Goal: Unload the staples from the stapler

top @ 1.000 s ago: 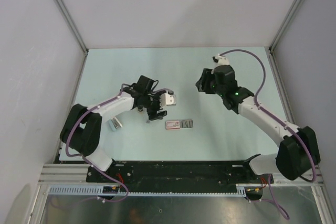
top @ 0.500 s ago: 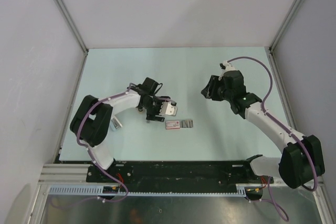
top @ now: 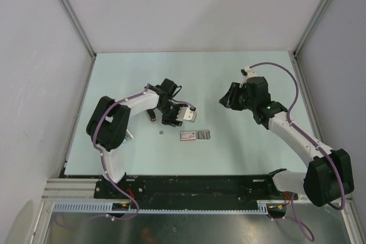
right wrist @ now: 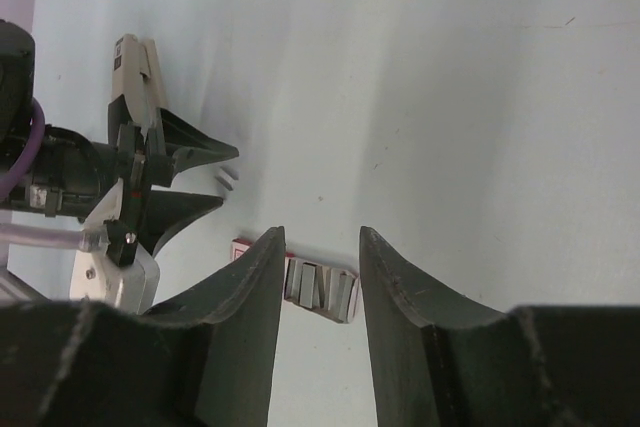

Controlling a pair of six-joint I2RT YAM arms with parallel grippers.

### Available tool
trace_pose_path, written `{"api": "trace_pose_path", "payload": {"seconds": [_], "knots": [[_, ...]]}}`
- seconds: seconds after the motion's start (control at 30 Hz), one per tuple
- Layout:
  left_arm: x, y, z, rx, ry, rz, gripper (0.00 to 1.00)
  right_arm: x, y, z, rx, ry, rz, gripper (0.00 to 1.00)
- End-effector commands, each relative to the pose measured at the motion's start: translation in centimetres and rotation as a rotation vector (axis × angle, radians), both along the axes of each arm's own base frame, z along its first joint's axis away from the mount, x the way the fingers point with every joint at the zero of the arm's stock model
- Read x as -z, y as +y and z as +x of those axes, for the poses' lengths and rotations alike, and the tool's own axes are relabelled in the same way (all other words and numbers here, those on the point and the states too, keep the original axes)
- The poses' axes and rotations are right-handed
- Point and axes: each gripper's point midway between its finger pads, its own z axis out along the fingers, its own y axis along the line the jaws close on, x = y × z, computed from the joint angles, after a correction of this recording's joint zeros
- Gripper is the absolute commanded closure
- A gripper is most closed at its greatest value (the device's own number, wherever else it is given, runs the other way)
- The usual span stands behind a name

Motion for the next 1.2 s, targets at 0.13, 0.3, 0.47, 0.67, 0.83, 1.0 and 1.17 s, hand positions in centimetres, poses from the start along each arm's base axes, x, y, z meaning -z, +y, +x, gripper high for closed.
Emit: {"api": "trace_pose_path", "payload": {"seconds": [0.13,0.3,0.47,0.67,0.83,1.0,1.17], "knots": [[0.7,0.8,-1.2,0.045,0.111,0.065,0.44,-0.2,0.4,0.1,-0.015,0.000,0.027,0.60],[1.0,1.0,-1.5,0.039,0.143,0.086,0.50,0.1,0.3,0.1,-0.012,0.006,0.021,0.61],[1.0,0.9,-1.6,0.020,0.158,0.088,0.56,0.1,0.4,0.1,-0.013,0.008,0.025,0.61],[0.9,0.3,-1.7,0.011,0.168,0.084,0.59,0.2,0.4,0.1,-0.014,0.011,0.030,0.61],[1.1,0.1,-1.8,0.002,0.176,0.089,0.60,0.2,0.5,0.1,-0.018,0.012,0.035,0.61],[1.1,-0.2,-1.6,-0.005,0.178,0.092,0.62,0.2,0.5,0.0,-0.017,0.014,0.034,0.61],[1.3,-0.3,-1.5,-0.006,0.173,0.103,0.65,0.3,0.6,0.0,-0.020,0.016,0.036,0.62]]}}
